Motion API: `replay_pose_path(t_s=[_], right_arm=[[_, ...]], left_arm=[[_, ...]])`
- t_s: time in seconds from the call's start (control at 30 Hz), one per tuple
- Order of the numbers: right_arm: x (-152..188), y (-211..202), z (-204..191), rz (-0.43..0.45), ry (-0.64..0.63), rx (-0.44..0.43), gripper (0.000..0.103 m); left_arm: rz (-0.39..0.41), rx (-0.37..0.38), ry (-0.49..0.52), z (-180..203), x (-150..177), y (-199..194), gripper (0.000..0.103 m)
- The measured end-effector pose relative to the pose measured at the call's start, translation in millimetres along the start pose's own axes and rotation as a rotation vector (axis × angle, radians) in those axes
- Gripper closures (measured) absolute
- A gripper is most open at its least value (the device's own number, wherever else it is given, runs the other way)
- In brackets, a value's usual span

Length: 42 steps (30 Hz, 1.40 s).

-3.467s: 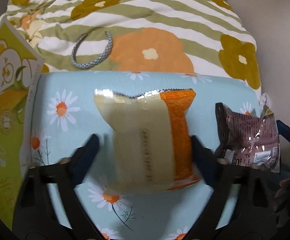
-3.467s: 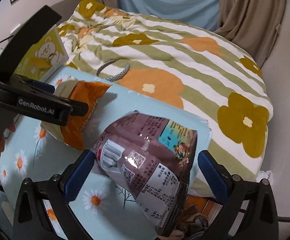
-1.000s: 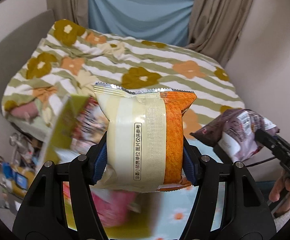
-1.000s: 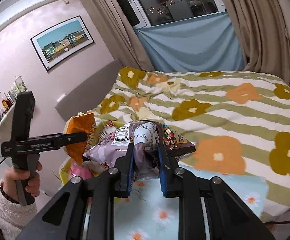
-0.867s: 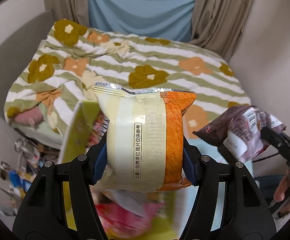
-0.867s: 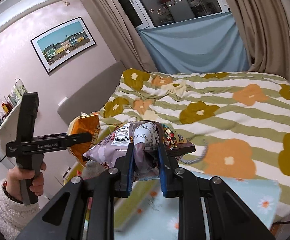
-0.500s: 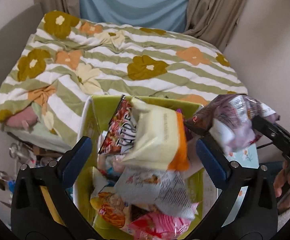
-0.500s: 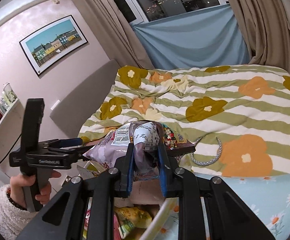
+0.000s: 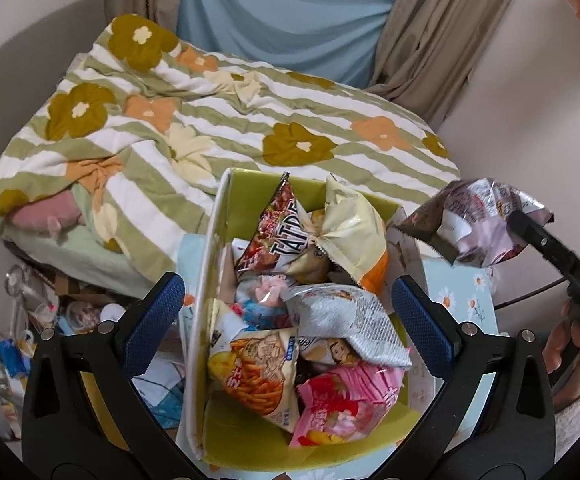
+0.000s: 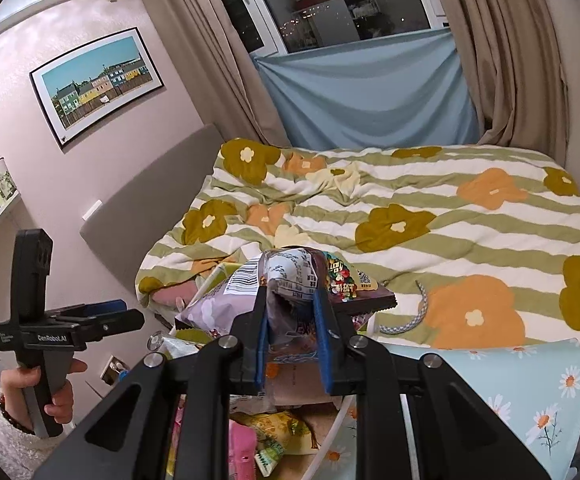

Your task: Organize snacks

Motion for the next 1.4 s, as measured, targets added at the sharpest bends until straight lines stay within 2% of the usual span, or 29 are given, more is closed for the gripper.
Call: replay_pose_path(t_s=[0.27,0.43,0.67,0.7,0.77,0.8,0.83,0.9,1.0,1.17,1.4], right_arm=[[-12,19,-39,0.0,-0.048,-0.075,0.084],[-16,56,-69,-0.033,-0.086,-0.152,0.084],[-8,105,-92,-0.055,-0.166,-0.233,0.084],[-4,111,-92,-0.066,-0.177,-0.227,0.082],[7,121,-87,-0.102,-0.176,-0.201,0.063],[12,121,-84,-0.113,-0.167,-0.193,0.039],[16,119,-81,-0.113,-0.153,-0.19,0.021],[20,107,-76,-0.081,-0.126,-0.197,0.01],[20,93,-72,-0.054,-0.118,-0.167,0.001],[16,68,-68,-0.03,-0.116,-0.123,0.001],[5,-5,-73,0.048,-0.121,-0.062,0.001]], left_arm=[[-0.002,-0.041,0.012,-12,13,-11,0.0],[-0.02,-0.079,0.011,-24,19,-9,0.0],[-0.027,-0.119,0.003,-46,17,-3,0.0],[-0.031,-0.123,0.001,-48,18,-2,0.0],[-0.042,-0.123,-0.001,-51,22,2,0.0],[-0.049,-0.124,-0.002,-52,24,4,0.0],[-0.053,-0.125,-0.001,-53,26,5,0.0],[-0.052,-0.127,-0.004,-54,29,6,0.0],[-0.052,-0.118,-0.016,-52,34,5,0.0],[-0.029,-0.124,0.006,-35,37,-8,0.0],[0.077,-0.126,0.064,11,39,-55,0.0]])
Point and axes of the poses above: each gripper's, at about its wrist camera, not at the fingertips, and y roughly the way its jaws point, z to its right, x to its underside, the point moved 3 cm from there along y, roughly the way its jaws point, and after that the axes turned 2 degrees about z, right-handed, at the moved point
